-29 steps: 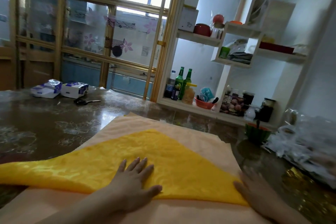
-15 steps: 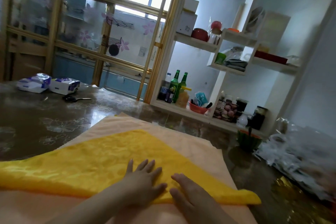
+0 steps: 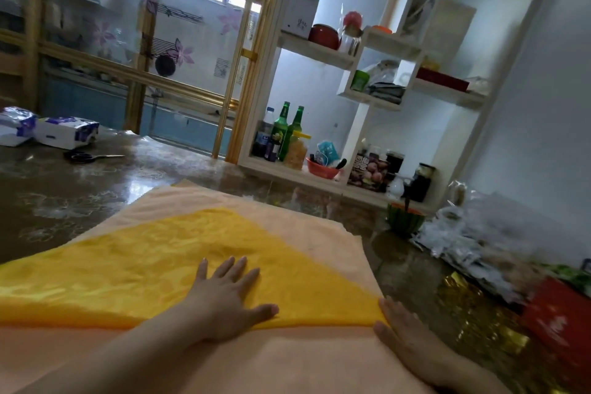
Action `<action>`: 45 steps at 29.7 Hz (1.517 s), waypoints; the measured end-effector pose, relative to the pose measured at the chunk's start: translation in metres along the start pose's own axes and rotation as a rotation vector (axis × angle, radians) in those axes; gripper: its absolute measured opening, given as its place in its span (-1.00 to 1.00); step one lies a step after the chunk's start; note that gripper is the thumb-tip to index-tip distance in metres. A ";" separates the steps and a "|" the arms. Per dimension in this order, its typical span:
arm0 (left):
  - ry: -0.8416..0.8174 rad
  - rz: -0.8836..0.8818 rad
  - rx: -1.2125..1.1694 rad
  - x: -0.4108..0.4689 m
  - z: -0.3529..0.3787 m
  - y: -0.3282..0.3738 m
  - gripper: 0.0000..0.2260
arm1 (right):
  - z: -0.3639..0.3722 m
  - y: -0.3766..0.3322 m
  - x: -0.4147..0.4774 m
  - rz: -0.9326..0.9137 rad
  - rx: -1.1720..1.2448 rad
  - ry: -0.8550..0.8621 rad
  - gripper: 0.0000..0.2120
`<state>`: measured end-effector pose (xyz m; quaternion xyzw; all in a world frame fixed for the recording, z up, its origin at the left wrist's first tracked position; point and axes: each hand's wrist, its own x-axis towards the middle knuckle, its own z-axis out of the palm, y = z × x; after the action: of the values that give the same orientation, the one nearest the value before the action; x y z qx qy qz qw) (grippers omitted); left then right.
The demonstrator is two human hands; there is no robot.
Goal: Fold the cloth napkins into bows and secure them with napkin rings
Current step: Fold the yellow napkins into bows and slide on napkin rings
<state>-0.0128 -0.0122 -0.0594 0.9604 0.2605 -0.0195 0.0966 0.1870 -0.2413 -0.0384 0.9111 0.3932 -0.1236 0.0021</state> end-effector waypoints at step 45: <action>0.218 -0.048 0.397 -0.100 -0.033 -0.104 -0.71 | 0.018 -0.170 0.017 -0.694 0.232 0.147 -0.51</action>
<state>-0.1524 0.0325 -0.0366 0.9505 0.2834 0.0310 -0.1234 0.0725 -0.1140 -0.0436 0.7243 0.6612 -0.0948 -0.1712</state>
